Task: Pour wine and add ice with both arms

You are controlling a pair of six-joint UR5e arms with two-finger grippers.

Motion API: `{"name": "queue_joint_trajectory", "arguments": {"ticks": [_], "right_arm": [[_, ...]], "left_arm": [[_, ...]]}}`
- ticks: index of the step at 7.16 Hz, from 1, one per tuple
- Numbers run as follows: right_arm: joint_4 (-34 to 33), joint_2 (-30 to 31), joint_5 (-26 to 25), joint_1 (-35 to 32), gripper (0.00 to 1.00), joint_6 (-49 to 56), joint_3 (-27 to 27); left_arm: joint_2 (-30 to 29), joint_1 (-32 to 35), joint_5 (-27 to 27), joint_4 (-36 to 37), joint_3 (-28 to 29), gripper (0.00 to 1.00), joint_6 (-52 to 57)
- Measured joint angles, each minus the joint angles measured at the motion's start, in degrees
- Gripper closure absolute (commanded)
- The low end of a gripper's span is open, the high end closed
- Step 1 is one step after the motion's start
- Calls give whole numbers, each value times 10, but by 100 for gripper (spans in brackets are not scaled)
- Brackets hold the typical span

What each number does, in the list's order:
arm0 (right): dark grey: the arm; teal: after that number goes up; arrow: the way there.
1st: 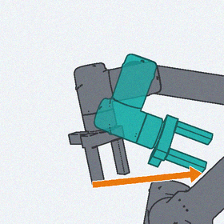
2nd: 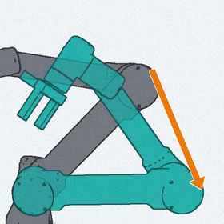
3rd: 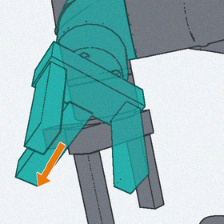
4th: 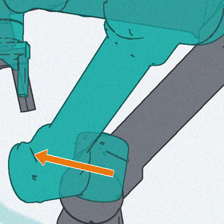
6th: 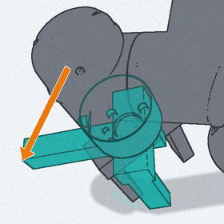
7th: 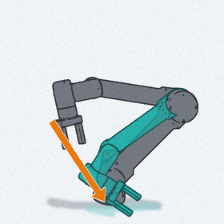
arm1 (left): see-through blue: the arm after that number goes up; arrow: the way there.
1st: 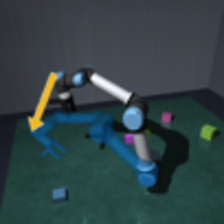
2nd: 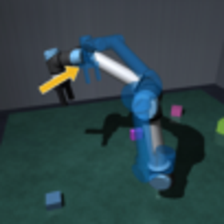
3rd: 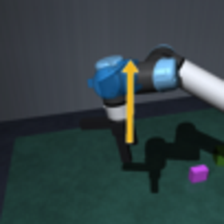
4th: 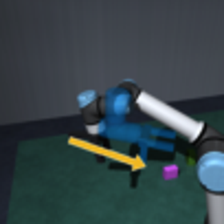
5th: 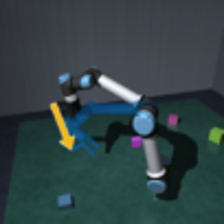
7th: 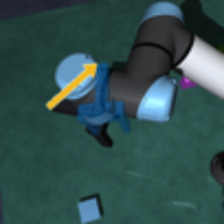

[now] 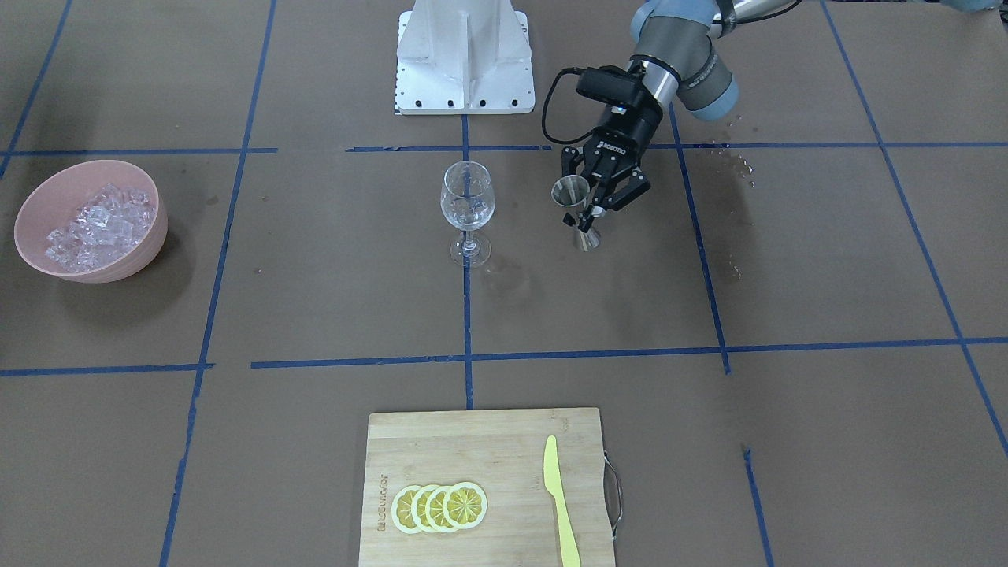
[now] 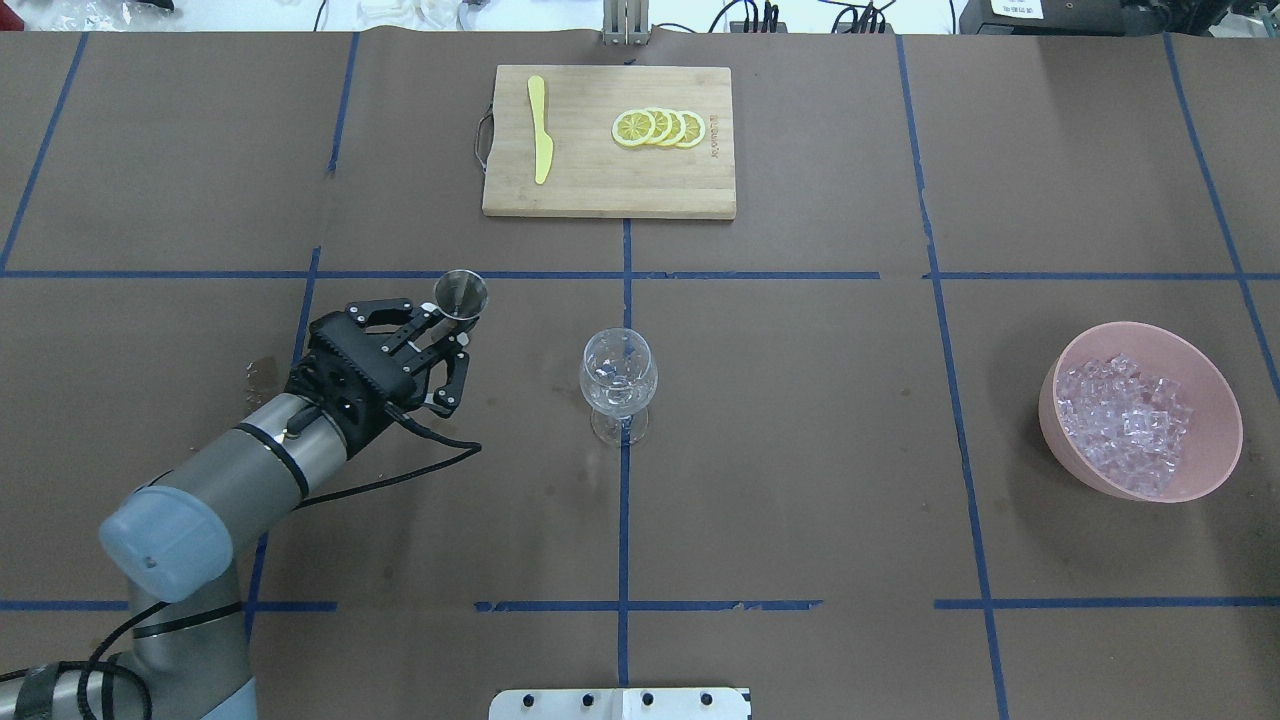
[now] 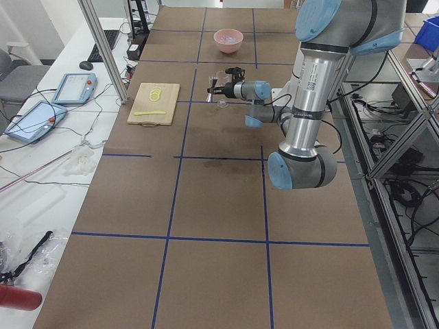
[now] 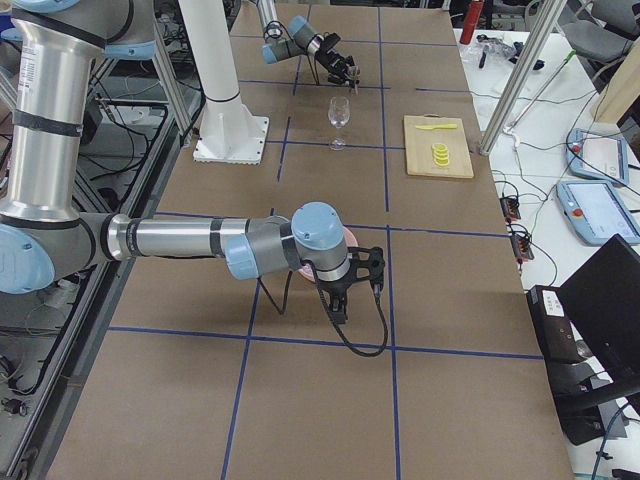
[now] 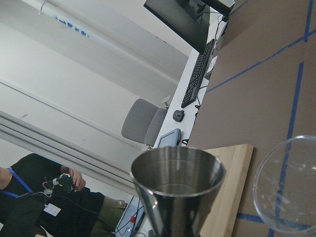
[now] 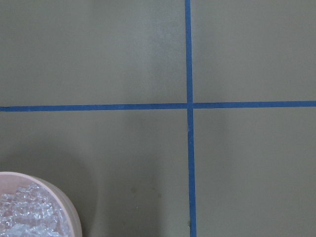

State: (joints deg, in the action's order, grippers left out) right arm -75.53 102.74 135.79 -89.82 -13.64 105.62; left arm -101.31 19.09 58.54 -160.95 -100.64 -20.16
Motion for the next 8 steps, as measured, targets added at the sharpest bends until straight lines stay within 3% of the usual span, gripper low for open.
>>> {"name": "queue_joint_trajectory", "arguments": {"ticks": [3,6,8], "right_arm": [[1,1,0,0,0,3,1],[1,2,0,0,0,3,4],[2,2,0,0,0,3,4]], "left_arm": [[123,2,-9,-149,12,100,-134],[159,-3,-156,-202,79,100,-236],[159,-4,-210,-200,113,100,-252]]}}
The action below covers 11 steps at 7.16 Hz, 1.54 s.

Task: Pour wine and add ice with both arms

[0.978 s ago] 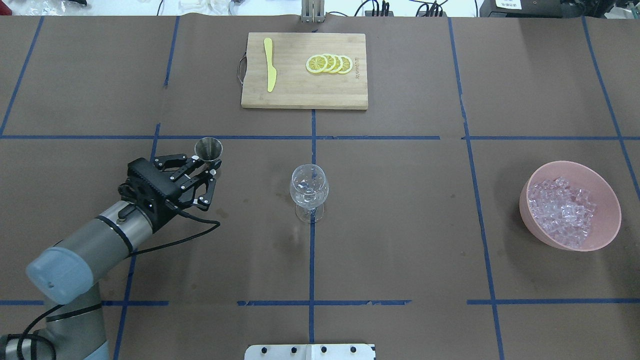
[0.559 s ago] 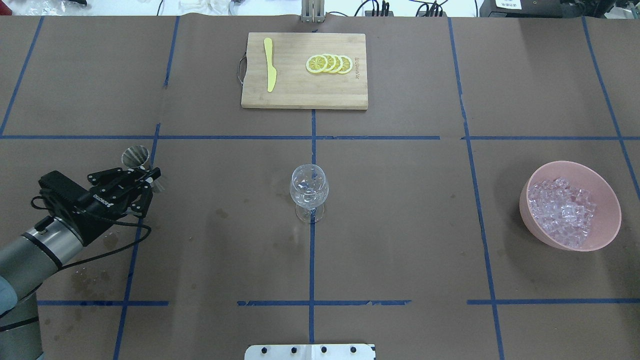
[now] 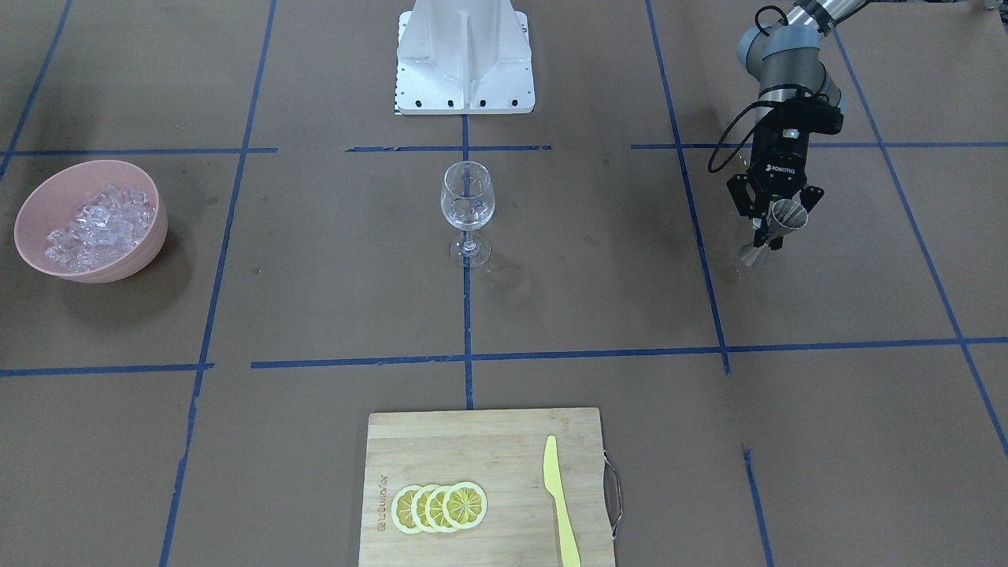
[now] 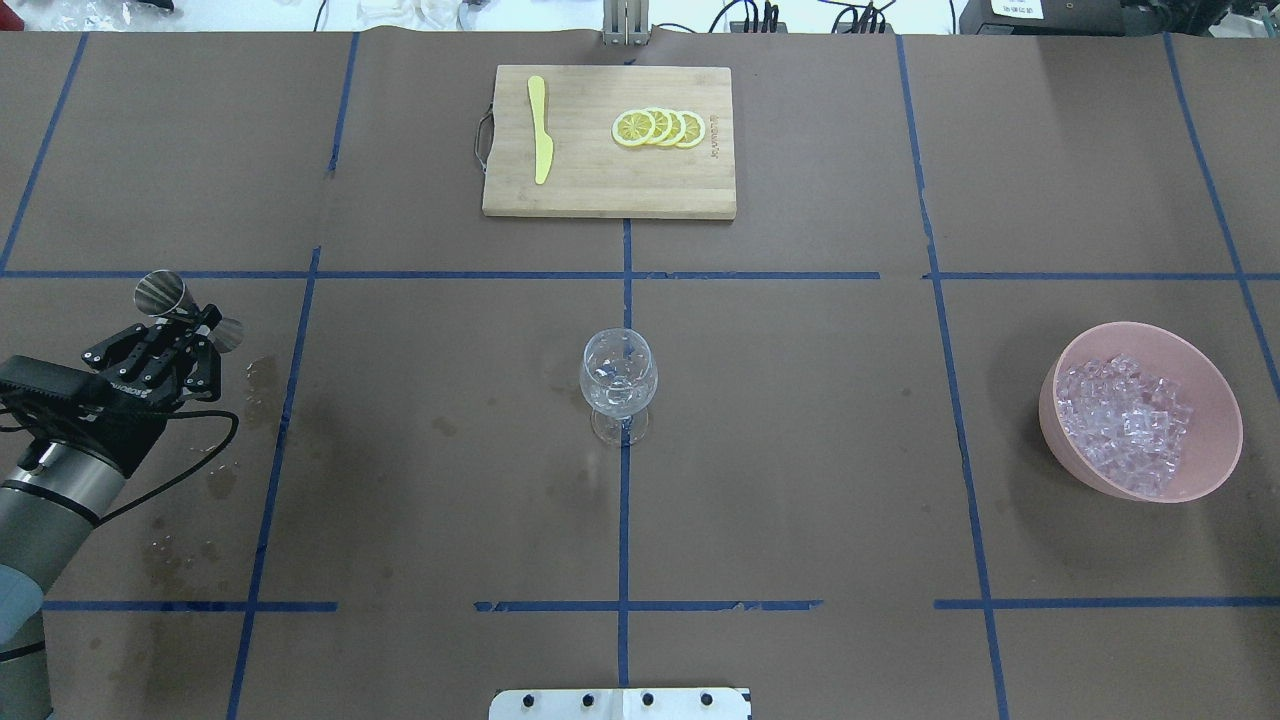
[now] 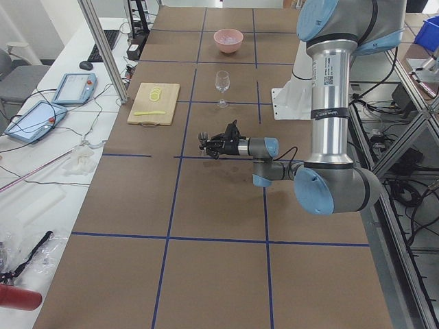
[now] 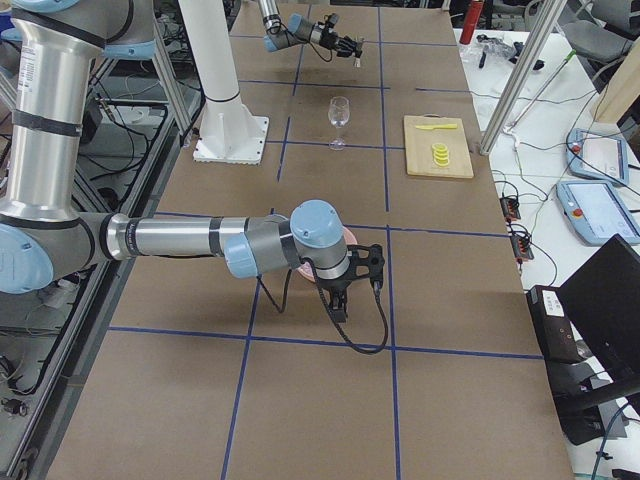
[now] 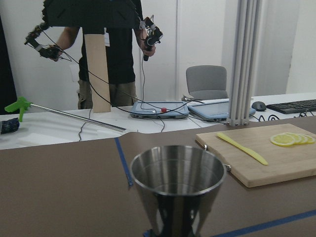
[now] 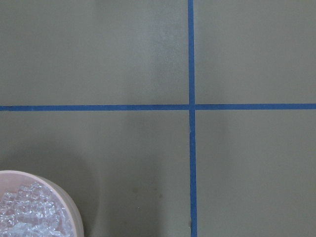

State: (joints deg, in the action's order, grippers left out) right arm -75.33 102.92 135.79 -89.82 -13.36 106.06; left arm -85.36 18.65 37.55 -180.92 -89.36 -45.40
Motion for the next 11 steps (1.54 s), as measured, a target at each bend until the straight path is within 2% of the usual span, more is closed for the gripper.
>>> {"name": "queue_joint_trajectory", "arguments": {"ticks": [3,7,11], "right_arm": [[0,0,0,0,0,0,0],[0,0,0,-1,0,-1,2],[0,0,0,0,0,-1,1]], "left_arm": [[-1,-6,26,8,40,100,-47],[-2,-32,23,10,49,100,-69],[-2,-93,-48,8,50,100,-69]]}}
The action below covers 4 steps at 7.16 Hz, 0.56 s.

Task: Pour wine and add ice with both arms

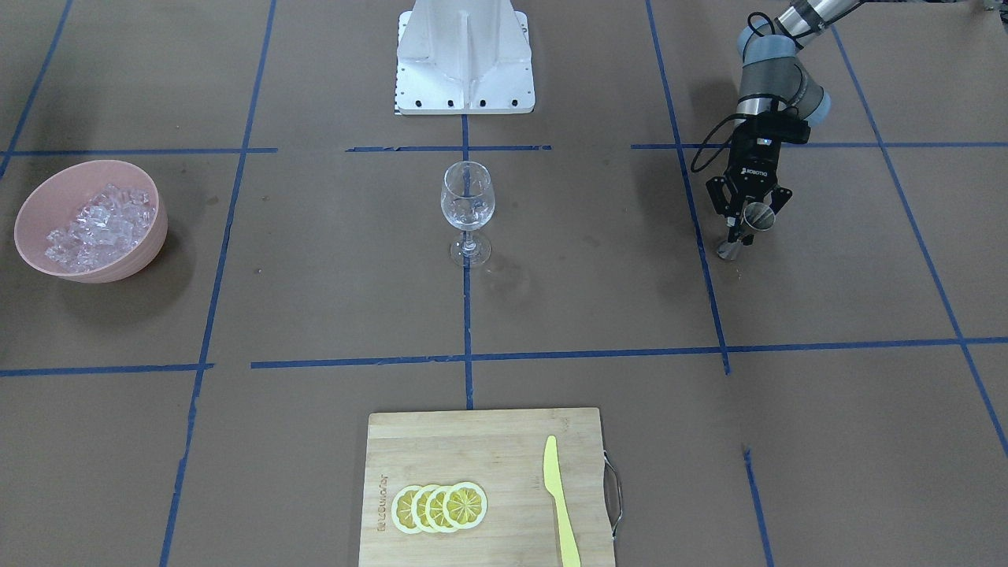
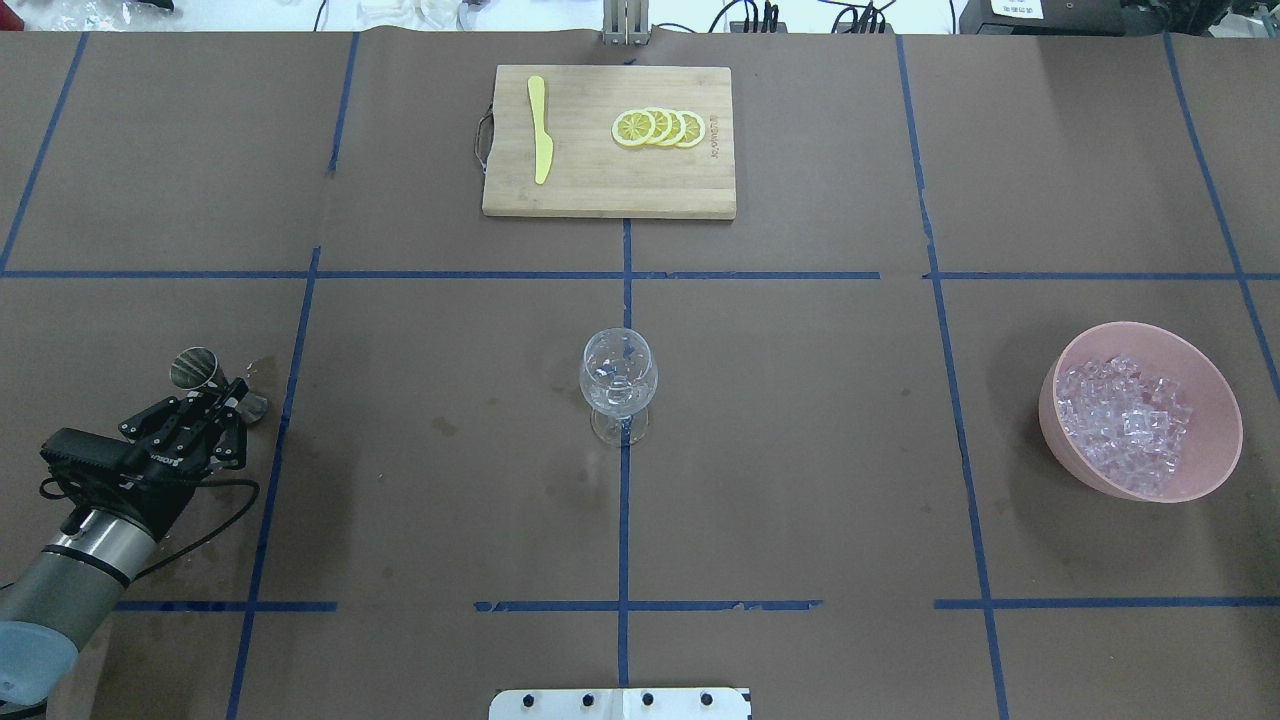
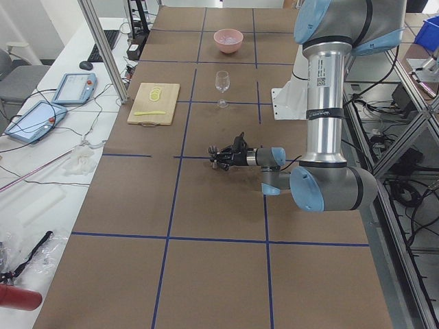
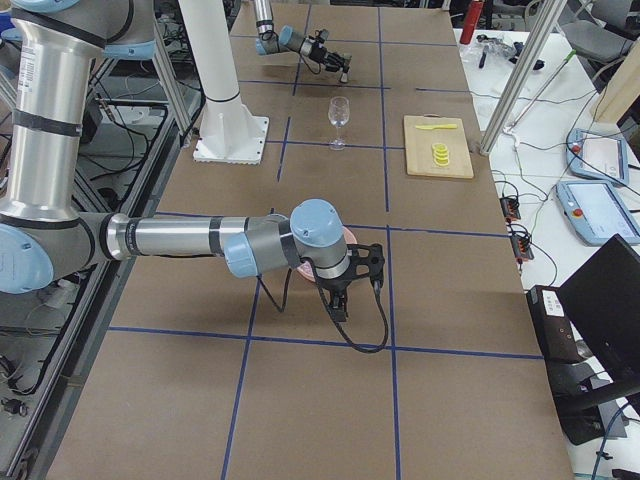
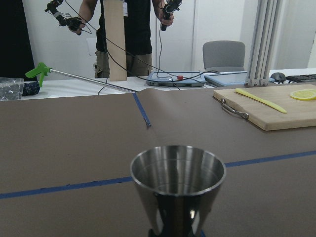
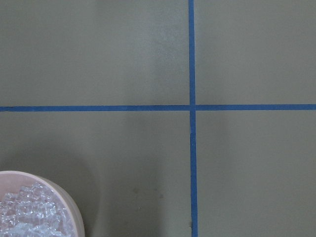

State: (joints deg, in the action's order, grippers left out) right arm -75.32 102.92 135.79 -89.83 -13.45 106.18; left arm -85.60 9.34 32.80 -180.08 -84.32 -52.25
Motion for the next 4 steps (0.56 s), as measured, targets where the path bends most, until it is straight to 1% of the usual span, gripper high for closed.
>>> {"name": "queue_joint_trajectory", "arguments": {"ticks": [4], "right_arm": [[0,0,0,0,0,0,0]], "left_arm": [[-6,-15,-11,-1,3,100,3]]}}
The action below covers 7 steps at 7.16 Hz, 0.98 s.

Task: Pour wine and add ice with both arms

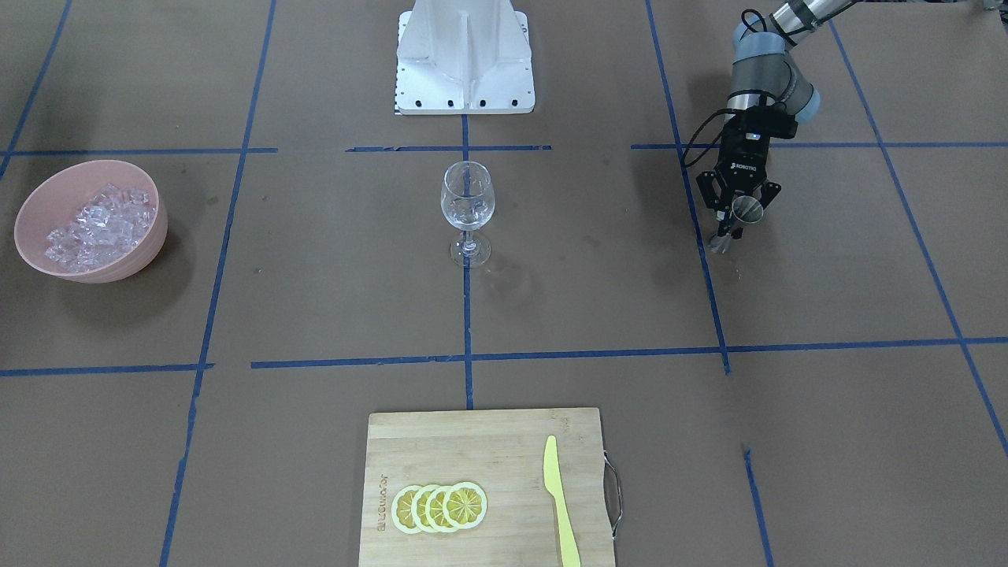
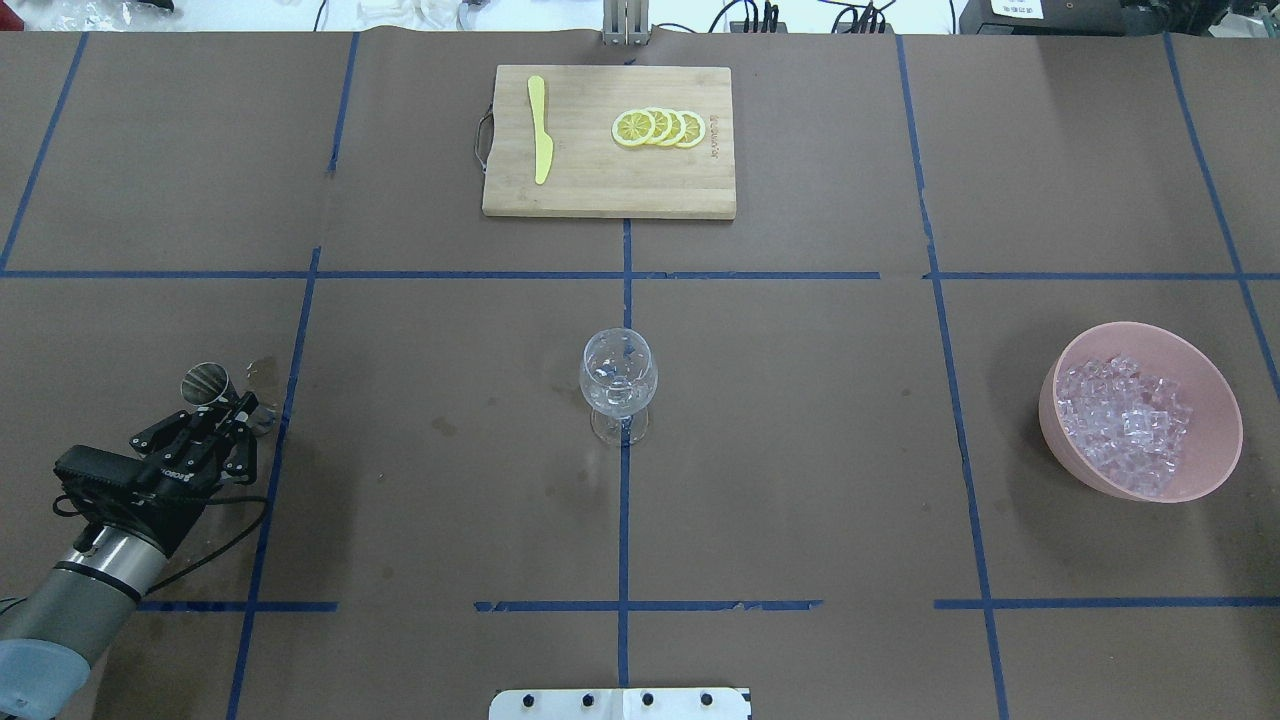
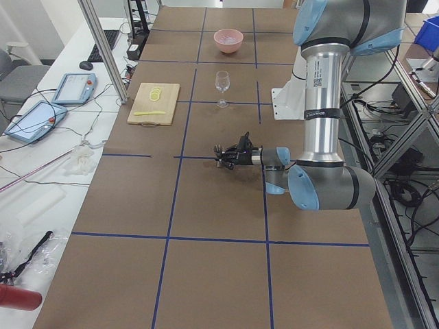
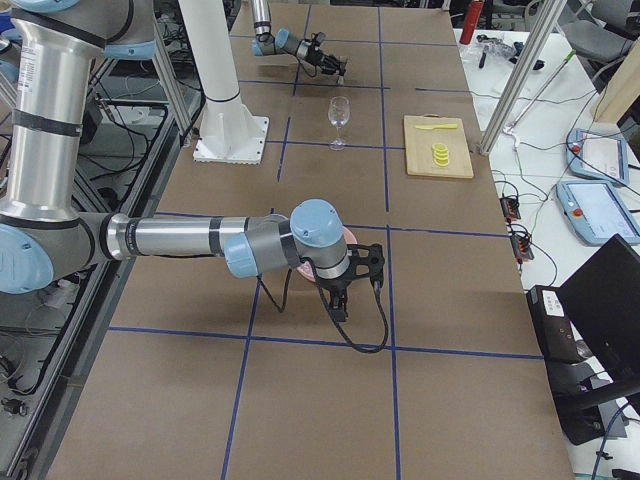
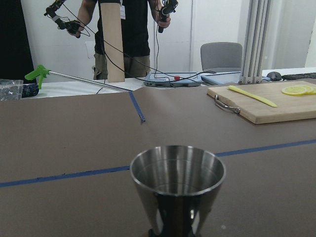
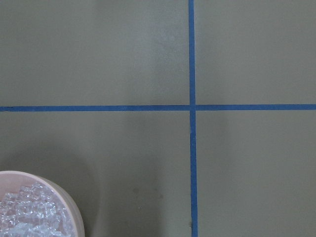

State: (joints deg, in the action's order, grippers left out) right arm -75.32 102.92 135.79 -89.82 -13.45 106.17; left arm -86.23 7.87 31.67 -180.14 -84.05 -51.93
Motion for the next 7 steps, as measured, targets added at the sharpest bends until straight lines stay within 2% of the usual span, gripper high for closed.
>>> {"name": "queue_joint_trajectory", "arguments": {"ticks": [1,2,3,4,5,6,7], "right_arm": [[0,0,0,0,0,0,0],[0,0,0,0,0,0,0],[0,0,0,0,0,0,-1],[0,0,0,0,0,0,-1],[0,0,0,0,0,0,0],[0,0,0,0,0,0,0],[0,0,0,0,0,0,0]], "left_arm": [[-1,0,0,0,0,100,0],[-1,0,0,0,0,80,1],[-2,0,0,0,0,64,1],[-2,0,0,-1,1,61,1],[-2,-1,0,-1,0,52,1],[-2,-1,0,-2,0,38,1],[-1,-1,0,-2,0,1,1]]}}
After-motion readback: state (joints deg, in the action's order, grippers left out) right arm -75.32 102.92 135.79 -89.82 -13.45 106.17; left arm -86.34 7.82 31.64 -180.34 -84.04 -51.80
